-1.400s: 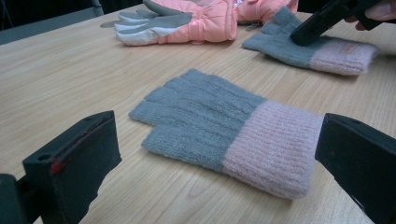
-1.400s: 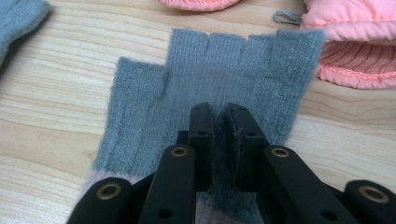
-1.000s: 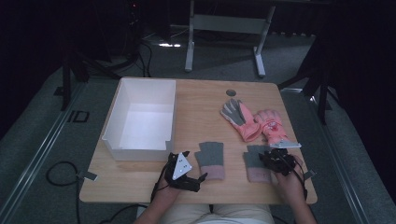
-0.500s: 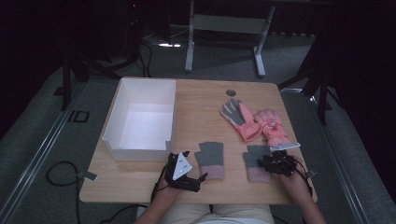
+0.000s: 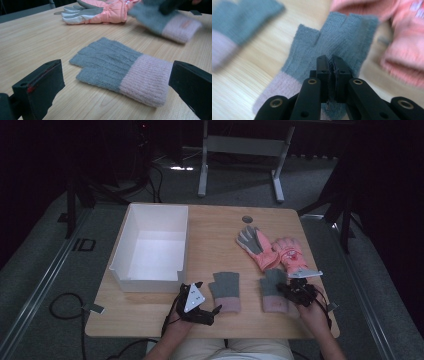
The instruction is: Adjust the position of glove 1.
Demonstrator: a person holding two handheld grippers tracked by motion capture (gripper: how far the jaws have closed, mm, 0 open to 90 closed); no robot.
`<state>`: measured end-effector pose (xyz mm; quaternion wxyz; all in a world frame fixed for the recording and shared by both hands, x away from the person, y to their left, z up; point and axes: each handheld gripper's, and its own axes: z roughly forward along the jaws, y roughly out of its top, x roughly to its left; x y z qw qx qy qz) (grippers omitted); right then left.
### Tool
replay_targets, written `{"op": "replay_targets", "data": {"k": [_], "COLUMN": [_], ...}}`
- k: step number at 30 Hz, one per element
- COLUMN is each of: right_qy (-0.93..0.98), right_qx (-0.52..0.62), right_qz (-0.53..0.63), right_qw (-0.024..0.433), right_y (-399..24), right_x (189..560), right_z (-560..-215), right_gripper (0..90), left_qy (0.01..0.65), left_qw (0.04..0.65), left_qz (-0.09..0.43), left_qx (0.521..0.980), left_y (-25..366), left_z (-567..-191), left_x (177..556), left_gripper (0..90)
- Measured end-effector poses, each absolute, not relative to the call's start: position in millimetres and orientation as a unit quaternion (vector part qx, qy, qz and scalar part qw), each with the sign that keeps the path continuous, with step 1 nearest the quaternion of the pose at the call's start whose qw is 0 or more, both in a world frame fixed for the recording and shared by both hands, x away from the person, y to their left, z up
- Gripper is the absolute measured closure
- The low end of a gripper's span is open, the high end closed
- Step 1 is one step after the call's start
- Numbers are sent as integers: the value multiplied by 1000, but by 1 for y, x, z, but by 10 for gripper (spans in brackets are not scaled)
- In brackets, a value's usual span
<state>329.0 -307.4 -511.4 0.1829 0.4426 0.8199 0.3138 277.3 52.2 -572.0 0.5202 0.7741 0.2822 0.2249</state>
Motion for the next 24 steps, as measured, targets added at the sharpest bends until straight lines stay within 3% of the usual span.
{"op": "replay_targets", "data": {"k": [12, 24], "right_qy": [811, 827], "right_qx": [401, 384], "right_qz": [382, 383], "right_qw": [189, 145], "right_y": [-253, -193], "right_x": [331, 331], "right_z": [-454, -481], "right_gripper": [854, 853], "left_qy": [281, 285], "left_qw": [521, 528], "left_qz": [228, 222], "left_qx": [773, 769], "left_y": [53, 54], "left_z": [-572, -572], "left_x": [277, 277], "left_gripper": [0, 0]}}
